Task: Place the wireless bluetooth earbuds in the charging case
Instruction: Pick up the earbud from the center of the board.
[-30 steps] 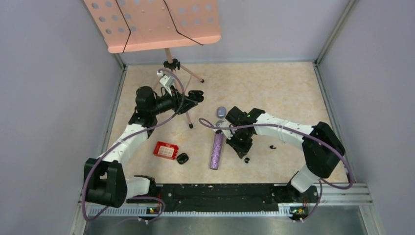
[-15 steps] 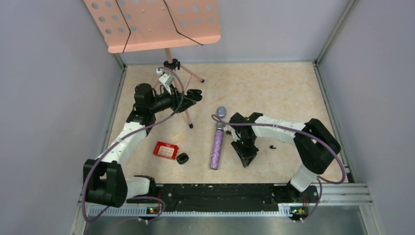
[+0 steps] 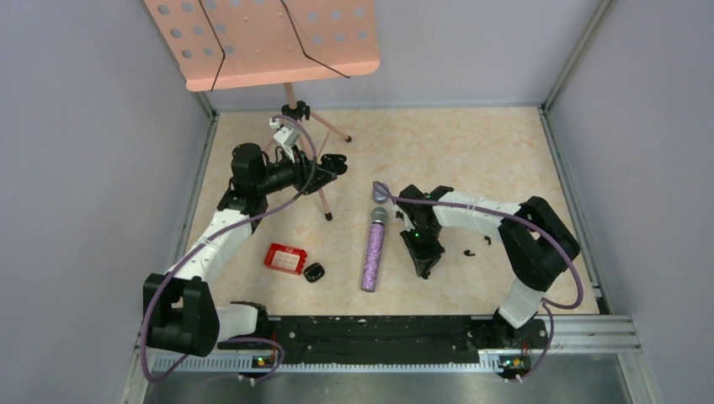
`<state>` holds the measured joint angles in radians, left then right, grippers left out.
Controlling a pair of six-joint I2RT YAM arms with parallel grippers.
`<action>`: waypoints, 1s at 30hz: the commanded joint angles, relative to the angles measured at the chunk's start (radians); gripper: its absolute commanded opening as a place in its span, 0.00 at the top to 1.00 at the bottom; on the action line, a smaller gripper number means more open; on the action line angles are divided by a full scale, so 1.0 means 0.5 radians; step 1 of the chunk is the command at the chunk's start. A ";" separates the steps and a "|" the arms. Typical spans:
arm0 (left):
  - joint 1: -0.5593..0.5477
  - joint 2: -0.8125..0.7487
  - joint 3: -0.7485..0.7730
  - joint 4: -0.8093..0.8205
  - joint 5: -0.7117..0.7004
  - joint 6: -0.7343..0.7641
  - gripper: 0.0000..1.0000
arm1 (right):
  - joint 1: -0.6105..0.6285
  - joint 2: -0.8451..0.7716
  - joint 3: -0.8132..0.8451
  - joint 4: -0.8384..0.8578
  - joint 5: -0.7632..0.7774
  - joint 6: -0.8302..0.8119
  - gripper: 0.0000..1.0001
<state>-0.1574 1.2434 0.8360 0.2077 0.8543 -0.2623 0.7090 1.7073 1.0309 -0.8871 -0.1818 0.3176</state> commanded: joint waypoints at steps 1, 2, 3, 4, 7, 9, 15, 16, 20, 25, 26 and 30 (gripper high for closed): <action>0.011 -0.016 0.086 0.053 -0.001 0.012 1.00 | -0.041 0.043 0.041 0.019 0.100 0.024 0.78; 0.012 -0.010 0.086 0.052 -0.001 0.010 1.00 | -0.050 0.050 0.040 0.018 0.107 0.021 0.77; 0.011 -0.009 0.085 0.051 0.000 0.009 1.00 | -0.059 0.054 0.040 0.015 0.109 0.019 0.76; 0.011 -0.005 0.083 0.053 0.000 0.002 1.00 | -0.066 0.054 0.039 0.008 0.120 0.016 0.76; 0.011 0.009 0.083 0.052 -0.001 -0.022 1.00 | -0.074 0.034 0.027 -0.035 0.192 -0.011 0.77; 0.011 0.015 0.083 0.058 0.005 -0.032 1.00 | -0.074 -0.002 0.003 -0.067 0.247 -0.041 0.78; 0.011 0.035 0.080 0.104 0.002 -0.047 1.00 | -0.077 -0.107 -0.025 -0.084 0.296 -0.186 0.80; 0.011 0.041 0.081 0.114 0.000 -0.053 1.00 | -0.077 -0.110 -0.012 -0.078 0.290 -0.209 0.80; 0.011 0.061 0.083 0.170 -0.005 -0.091 1.00 | -0.077 -0.063 0.024 -0.036 0.399 -0.257 0.80; 0.011 0.049 0.102 0.188 -0.028 -0.092 1.00 | -0.077 -0.035 0.009 0.050 0.510 -0.378 0.82; 0.012 0.041 0.101 0.188 -0.031 -0.091 1.00 | -0.077 -0.042 0.004 0.055 0.518 -0.398 0.84; 0.011 0.010 0.108 0.188 -0.028 -0.080 1.00 | -0.079 -0.093 0.044 0.021 0.587 -0.486 0.96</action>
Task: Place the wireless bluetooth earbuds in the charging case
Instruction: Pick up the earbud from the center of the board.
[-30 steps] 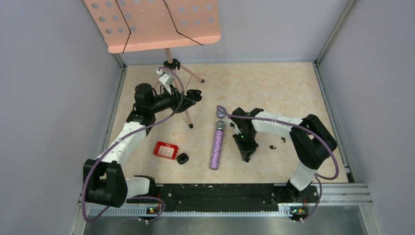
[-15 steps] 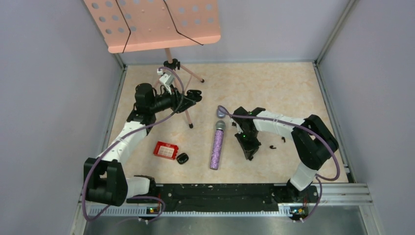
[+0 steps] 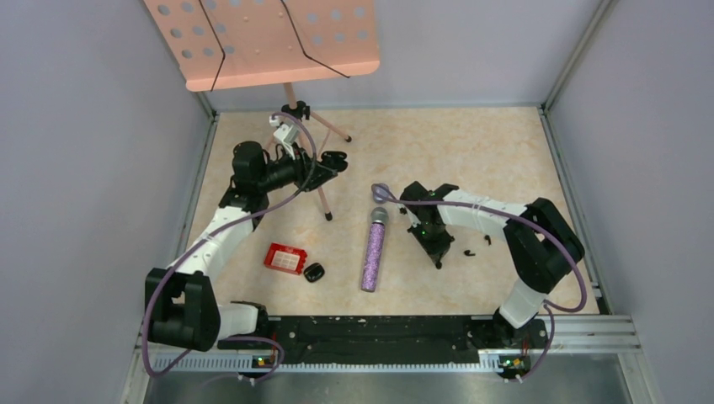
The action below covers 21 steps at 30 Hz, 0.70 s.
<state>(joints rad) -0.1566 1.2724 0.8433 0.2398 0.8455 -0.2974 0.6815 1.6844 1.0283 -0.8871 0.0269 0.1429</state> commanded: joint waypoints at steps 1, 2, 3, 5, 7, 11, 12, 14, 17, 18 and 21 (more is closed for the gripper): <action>0.010 -0.053 0.096 0.125 -0.010 -0.002 1.00 | -0.025 -0.054 0.068 0.008 0.190 -0.165 0.99; 0.009 -0.055 0.098 0.126 -0.009 0.009 1.00 | -0.027 -0.063 0.087 0.000 0.206 -0.201 1.00; 0.009 -0.054 0.100 0.128 -0.012 0.015 1.00 | -0.032 -0.069 0.108 -0.004 0.218 -0.230 1.00; 0.009 -0.055 0.103 0.140 -0.018 0.021 1.00 | -0.056 -0.077 0.155 -0.016 0.198 -0.271 1.00; 0.010 -0.057 0.099 0.148 -0.015 0.019 1.00 | -0.101 -0.097 0.204 -0.010 0.097 -0.326 1.00; 0.009 -0.055 0.085 0.221 0.056 -0.016 1.00 | -0.359 -0.330 0.225 0.234 -0.398 -0.375 1.00; 0.009 -0.045 0.081 0.264 0.083 -0.038 1.00 | -0.416 -0.449 0.190 0.378 -0.486 -0.386 1.00; 0.009 -0.006 0.094 0.374 0.137 -0.116 1.00 | -0.504 -0.708 0.092 0.708 -0.632 -0.402 1.00; -0.002 0.094 0.174 0.491 0.224 -0.226 1.00 | -0.530 -1.082 -0.062 1.246 -0.822 -0.405 1.00; -0.013 0.129 0.211 0.531 0.258 -0.256 1.00 | -0.531 -1.159 -0.093 1.430 -0.878 -0.385 1.00; -0.064 0.213 0.329 0.589 0.338 -0.291 1.00 | -0.519 -1.194 -0.007 1.783 -1.026 -0.315 1.00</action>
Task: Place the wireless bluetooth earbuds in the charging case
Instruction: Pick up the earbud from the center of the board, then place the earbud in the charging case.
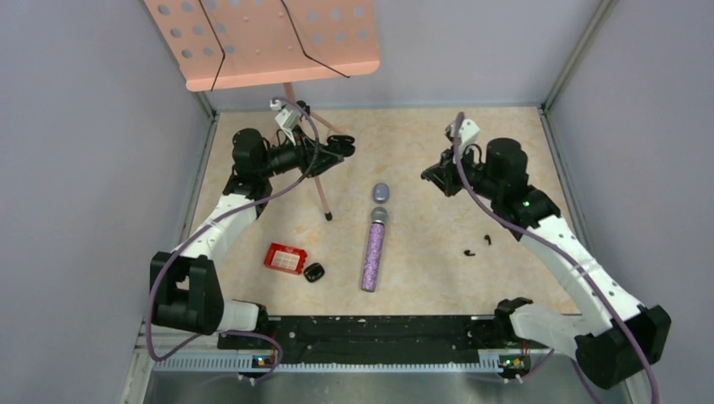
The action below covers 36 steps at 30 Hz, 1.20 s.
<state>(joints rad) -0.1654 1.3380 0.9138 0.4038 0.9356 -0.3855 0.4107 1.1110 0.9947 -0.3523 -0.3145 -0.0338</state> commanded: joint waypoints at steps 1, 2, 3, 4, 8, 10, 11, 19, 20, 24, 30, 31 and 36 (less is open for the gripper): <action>-0.060 0.107 0.228 0.274 0.194 -0.127 1.00 | 0.025 0.011 0.154 0.769 -0.399 0.109 1.00; -0.074 0.135 0.263 0.285 0.227 -0.144 1.00 | 0.023 0.071 0.235 0.811 -0.454 0.177 1.00; -0.085 0.157 0.303 0.288 0.257 -0.166 1.00 | 0.025 0.111 0.298 0.876 -0.530 0.245 1.00; -0.091 0.177 0.334 0.285 0.285 -0.185 1.00 | 0.030 0.148 0.345 0.961 -0.609 0.285 1.00; -0.106 0.207 0.414 0.285 0.408 -0.256 1.00 | 0.142 0.276 0.511 1.142 -0.671 0.296 1.00; -0.120 0.199 0.436 0.279 0.465 -0.269 1.00 | 0.193 0.345 0.562 1.227 -0.705 0.315 1.00; -0.127 0.186 0.440 0.266 0.476 -0.265 1.00 | 0.210 0.379 0.583 1.267 -0.738 0.331 1.00; -0.160 0.085 0.420 0.153 0.530 -0.187 1.00 | 0.290 0.521 0.643 1.468 -0.860 0.438 1.00; -0.163 0.081 0.418 0.149 0.538 -0.184 1.00 | 0.295 0.528 0.636 1.475 -0.868 0.440 1.00; -0.162 0.069 0.435 0.137 0.535 -0.182 1.00 | 0.302 0.558 0.610 1.507 -0.903 0.488 1.00; -0.163 0.077 0.461 0.178 0.529 -0.231 1.00 | 0.321 0.566 0.578 1.507 -0.917 0.491 1.00; -0.163 0.079 0.464 0.183 0.530 -0.237 1.00 | 0.326 0.567 0.574 1.507 -0.917 0.484 1.00; -0.163 0.077 0.477 0.210 0.529 -0.279 1.00 | 0.335 0.567 0.544 1.502 -0.884 0.457 1.00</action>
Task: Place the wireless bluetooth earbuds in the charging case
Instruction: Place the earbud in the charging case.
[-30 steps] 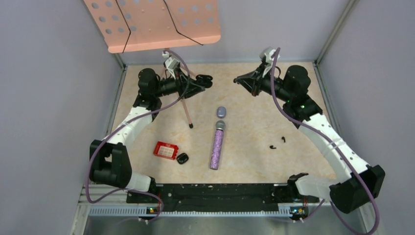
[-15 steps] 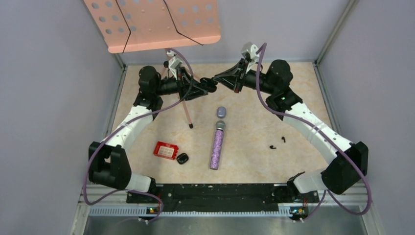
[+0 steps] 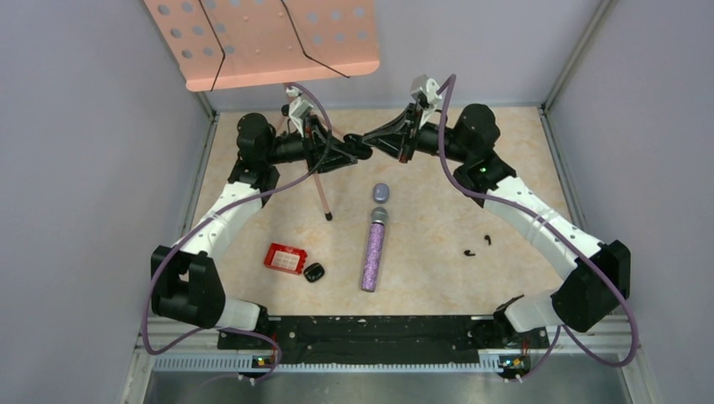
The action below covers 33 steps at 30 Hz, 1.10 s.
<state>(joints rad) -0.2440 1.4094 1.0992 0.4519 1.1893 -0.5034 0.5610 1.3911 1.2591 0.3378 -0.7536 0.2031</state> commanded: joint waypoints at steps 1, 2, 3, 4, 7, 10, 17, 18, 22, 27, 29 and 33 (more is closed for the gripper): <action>-0.006 -0.067 0.108 0.116 0.021 -0.047 1.00 | 0.036 0.012 0.011 0.123 0.001 -0.017 1.00; -0.006 -0.069 0.111 0.118 0.021 -0.048 1.00 | 0.037 0.013 0.007 0.128 0.009 -0.019 1.00; -0.006 -0.072 0.111 0.118 0.023 -0.049 1.00 | 0.037 0.016 0.000 0.133 0.018 -0.019 1.00; -0.006 -0.072 0.114 0.119 0.027 -0.050 1.00 | 0.038 0.018 -0.002 0.136 0.028 -0.020 1.00; -0.006 -0.079 0.113 0.118 0.033 -0.058 1.00 | 0.038 0.023 -0.019 0.141 0.053 -0.035 1.00; -0.005 -0.084 0.115 0.128 0.030 -0.063 1.00 | 0.038 0.030 -0.032 0.143 0.051 -0.048 1.00; 0.000 -0.090 0.123 0.131 -0.004 -0.094 1.00 | 0.047 0.023 -0.087 0.141 0.017 -0.081 1.00; 0.001 -0.088 0.123 0.130 -0.004 -0.094 1.00 | 0.048 0.021 -0.092 0.138 0.014 -0.083 1.00; 0.003 -0.089 0.121 0.131 -0.001 -0.095 1.00 | 0.050 0.017 -0.113 0.129 0.024 -0.091 1.00; 0.009 -0.091 0.119 0.127 0.007 -0.095 1.00 | 0.047 0.015 -0.134 0.104 0.071 -0.119 1.00; 0.012 -0.091 0.115 0.130 0.007 -0.095 1.00 | 0.047 0.016 -0.139 0.106 0.076 -0.123 1.00; 0.021 -0.091 0.107 0.141 -0.001 -0.101 1.00 | 0.047 0.016 -0.143 0.110 0.109 -0.119 1.00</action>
<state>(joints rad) -0.2371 1.4086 1.1164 0.4557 1.1889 -0.5446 0.5686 1.4021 1.2037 0.3832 -0.7109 0.1589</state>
